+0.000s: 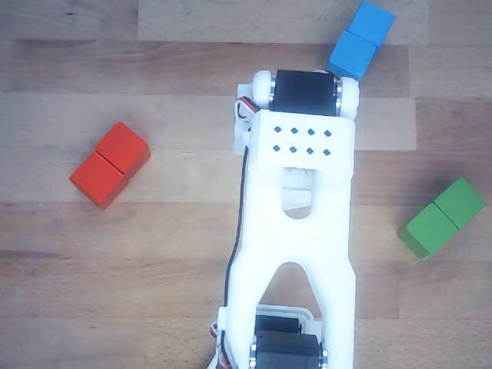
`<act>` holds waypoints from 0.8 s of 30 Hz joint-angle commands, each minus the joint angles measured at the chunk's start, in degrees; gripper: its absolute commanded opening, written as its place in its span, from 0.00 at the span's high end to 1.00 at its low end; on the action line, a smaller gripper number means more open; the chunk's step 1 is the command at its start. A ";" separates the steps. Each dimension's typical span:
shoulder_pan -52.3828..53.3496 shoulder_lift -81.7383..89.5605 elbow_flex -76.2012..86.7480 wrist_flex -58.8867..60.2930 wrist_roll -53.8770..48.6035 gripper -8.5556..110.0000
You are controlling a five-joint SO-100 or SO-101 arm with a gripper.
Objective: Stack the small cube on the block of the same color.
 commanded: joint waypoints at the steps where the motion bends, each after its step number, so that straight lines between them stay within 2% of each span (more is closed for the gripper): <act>1: -0.53 1.41 -0.44 0.26 -0.62 0.74; 9: -0.53 1.23 -0.97 1.58 -0.70 0.71; 17: -0.44 1.23 -0.79 1.32 -0.44 0.60; 24: -0.44 0.26 -0.26 0.88 0.09 0.63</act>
